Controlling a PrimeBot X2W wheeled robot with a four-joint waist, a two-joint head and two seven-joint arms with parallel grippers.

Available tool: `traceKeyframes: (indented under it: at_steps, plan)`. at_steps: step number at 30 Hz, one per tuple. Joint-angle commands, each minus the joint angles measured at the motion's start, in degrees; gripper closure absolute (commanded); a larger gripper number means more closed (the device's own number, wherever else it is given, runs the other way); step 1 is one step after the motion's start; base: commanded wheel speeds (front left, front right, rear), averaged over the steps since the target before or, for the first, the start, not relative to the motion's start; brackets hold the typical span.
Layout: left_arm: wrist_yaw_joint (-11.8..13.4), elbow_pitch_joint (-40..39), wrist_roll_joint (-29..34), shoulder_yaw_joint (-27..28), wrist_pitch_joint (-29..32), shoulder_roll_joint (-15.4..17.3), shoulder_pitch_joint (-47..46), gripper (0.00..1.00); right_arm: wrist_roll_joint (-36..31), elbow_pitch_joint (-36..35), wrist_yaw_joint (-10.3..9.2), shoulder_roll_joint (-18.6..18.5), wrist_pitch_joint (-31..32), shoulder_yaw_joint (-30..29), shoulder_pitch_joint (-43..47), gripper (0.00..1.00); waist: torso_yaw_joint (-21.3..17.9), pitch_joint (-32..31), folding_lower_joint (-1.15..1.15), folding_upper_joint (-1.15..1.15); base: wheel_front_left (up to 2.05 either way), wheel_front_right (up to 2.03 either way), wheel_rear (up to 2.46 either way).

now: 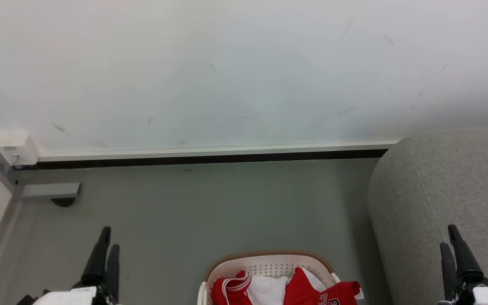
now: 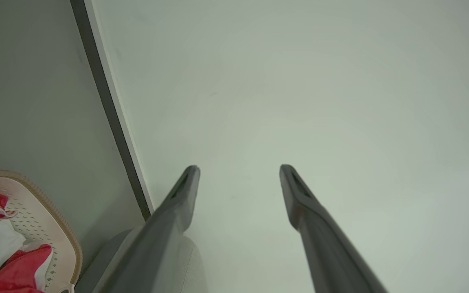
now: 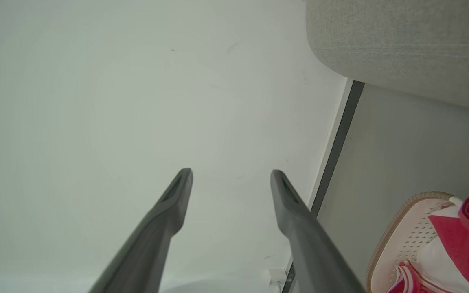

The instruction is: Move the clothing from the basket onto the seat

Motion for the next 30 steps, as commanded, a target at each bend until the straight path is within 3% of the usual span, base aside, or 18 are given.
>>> traceKeyframes:
  at_steps: [1, 13, 30]
  plan:
    - [-0.15, -1.62, 0.93, -0.02, -0.82, 0.37, -1.01, 0.0, 0.29, -1.73, -0.01, -0.52, -0.6, 0.48, -1.09, 0.0, -0.06, 0.0, 0.0, 0.0, 0.0, 0.0, 0.0]
    - [-0.21, -4.78, 12.96, -0.1, -3.91, 0.48, -0.6, 0.0, -5.54, -3.53, -0.02, -1.62, -4.59, 3.23, -1.42, 0.0, -0.39, 0.12, 0.0, 0.0, 0.0, 0.0, 0.0]
    - [0.65, -8.49, 32.29, -1.89, -7.63, 0.61, 0.73, 0.0, -24.66, -4.72, -0.04, -2.33, -8.37, 6.04, -1.57, 0.0, -0.72, 0.08, 0.0, 0.0, 0.0, 0.0, 0.0]
